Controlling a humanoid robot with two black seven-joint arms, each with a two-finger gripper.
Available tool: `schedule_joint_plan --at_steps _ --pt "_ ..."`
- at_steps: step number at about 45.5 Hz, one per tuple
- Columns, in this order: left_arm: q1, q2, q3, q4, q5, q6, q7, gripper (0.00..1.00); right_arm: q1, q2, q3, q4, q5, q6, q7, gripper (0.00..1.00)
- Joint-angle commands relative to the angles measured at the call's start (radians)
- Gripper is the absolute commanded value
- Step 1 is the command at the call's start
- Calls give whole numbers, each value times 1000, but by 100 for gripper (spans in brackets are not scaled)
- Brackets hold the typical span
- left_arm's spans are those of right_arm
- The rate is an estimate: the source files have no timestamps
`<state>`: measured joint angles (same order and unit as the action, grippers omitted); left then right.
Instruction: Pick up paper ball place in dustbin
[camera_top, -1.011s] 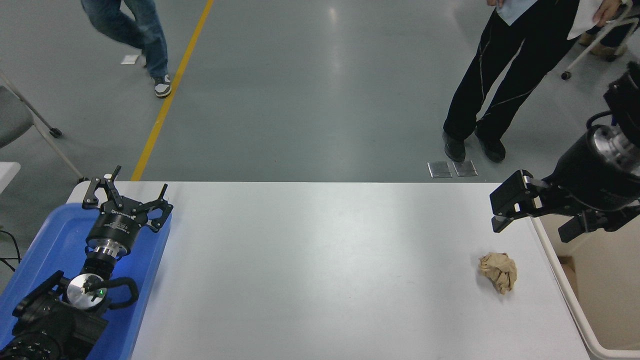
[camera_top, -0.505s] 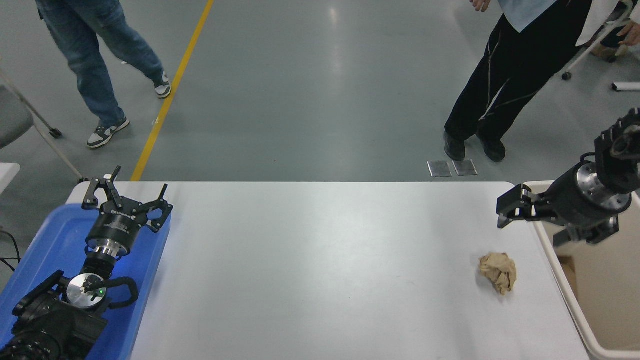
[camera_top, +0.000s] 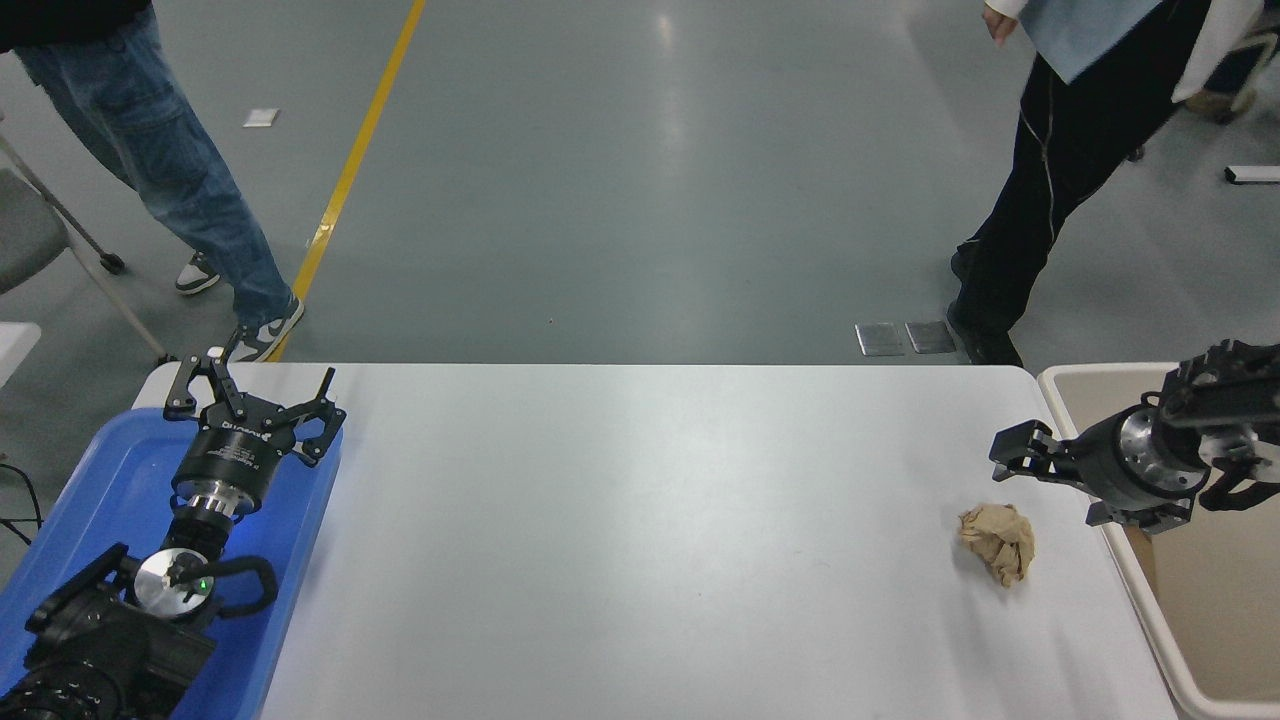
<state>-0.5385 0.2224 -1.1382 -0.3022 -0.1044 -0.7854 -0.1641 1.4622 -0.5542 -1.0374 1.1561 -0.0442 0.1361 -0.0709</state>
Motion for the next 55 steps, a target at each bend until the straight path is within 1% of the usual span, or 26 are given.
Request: schedule_joint_plan --at_steps 1,11,26,36,41,42,44,47,51,54,55 --pt "0 0 0 0 0 0 0 99 -160 14 80 -105 0 -78 0 100" --pt "-1 0 0 0 0 0 0 99 -249 100 134 -174 1 -108 0 100" --pt "0 0 0 0 0 0 0 99 -306 178 157 -256 18 -135 -1 100" --pt "-2 0 0 0 0 0 0 99 -324 201 138 -283 15 -135 -3 100" --pt "-2 0 0 0 0 0 0 99 -330 204 137 -285 10 -135 -1 97" --pt "-2 0 0 0 0 0 0 99 -330 204 137 -285 10 -135 -1 94" --pt "-2 0 0 0 0 0 0 99 -332 209 135 -285 10 -135 -1 84" --pt "-2 0 0 0 0 0 0 99 -332 212 134 -286 10 -135 -3 61" --pt "-2 0 0 0 0 0 0 99 -330 211 120 -286 13 -133 -3 25" --pt "-2 0 0 0 0 0 0 99 -322 207 83 -286 14 -130 -1 2" --pt "-2 0 0 0 0 0 0 99 -321 207 73 -286 14 -128 -1 0"
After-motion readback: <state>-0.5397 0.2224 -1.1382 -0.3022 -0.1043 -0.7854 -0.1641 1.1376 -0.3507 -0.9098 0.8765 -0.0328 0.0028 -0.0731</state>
